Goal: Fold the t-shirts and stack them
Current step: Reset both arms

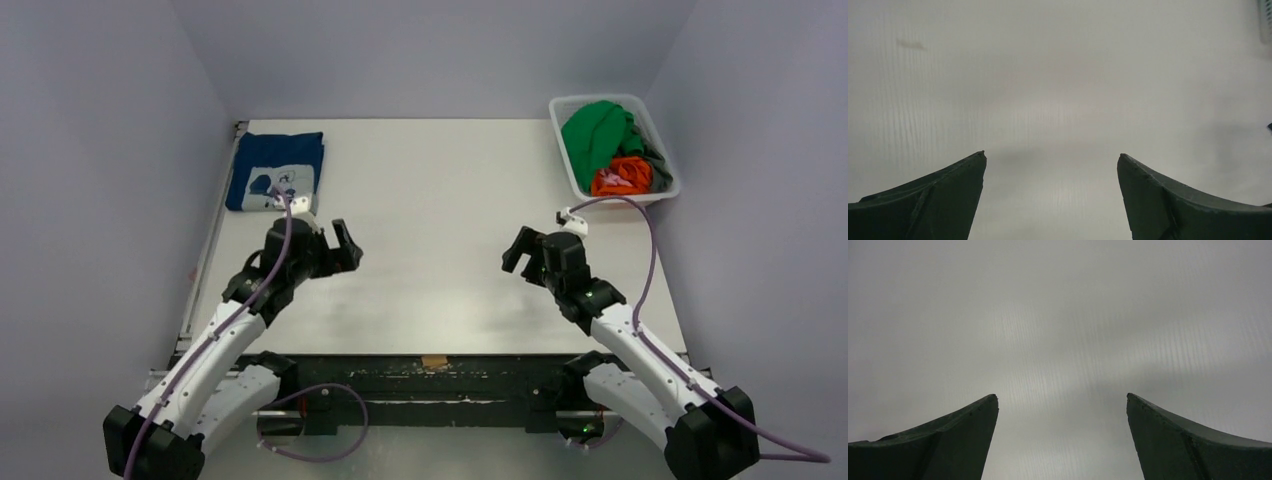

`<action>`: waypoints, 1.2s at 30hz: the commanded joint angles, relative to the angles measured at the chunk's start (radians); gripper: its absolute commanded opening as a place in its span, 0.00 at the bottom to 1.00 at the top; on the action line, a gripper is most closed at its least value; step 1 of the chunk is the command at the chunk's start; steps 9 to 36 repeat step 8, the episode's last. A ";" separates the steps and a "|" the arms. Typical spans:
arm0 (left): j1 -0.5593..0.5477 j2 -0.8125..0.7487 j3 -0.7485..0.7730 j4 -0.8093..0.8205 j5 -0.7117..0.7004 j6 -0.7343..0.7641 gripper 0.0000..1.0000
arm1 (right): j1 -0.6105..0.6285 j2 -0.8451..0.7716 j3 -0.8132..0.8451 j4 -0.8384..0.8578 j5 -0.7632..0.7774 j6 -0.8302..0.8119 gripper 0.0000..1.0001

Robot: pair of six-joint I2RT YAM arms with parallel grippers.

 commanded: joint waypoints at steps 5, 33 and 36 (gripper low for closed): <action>-0.047 -0.306 -0.188 -0.174 -0.103 -0.049 1.00 | -0.001 -0.069 -0.071 -0.029 -0.021 0.028 0.96; -0.047 -0.365 -0.196 -0.191 -0.110 -0.039 1.00 | -0.002 -0.110 -0.076 -0.026 -0.022 0.017 0.98; -0.047 -0.365 -0.196 -0.191 -0.110 -0.039 1.00 | -0.002 -0.110 -0.076 -0.026 -0.022 0.017 0.98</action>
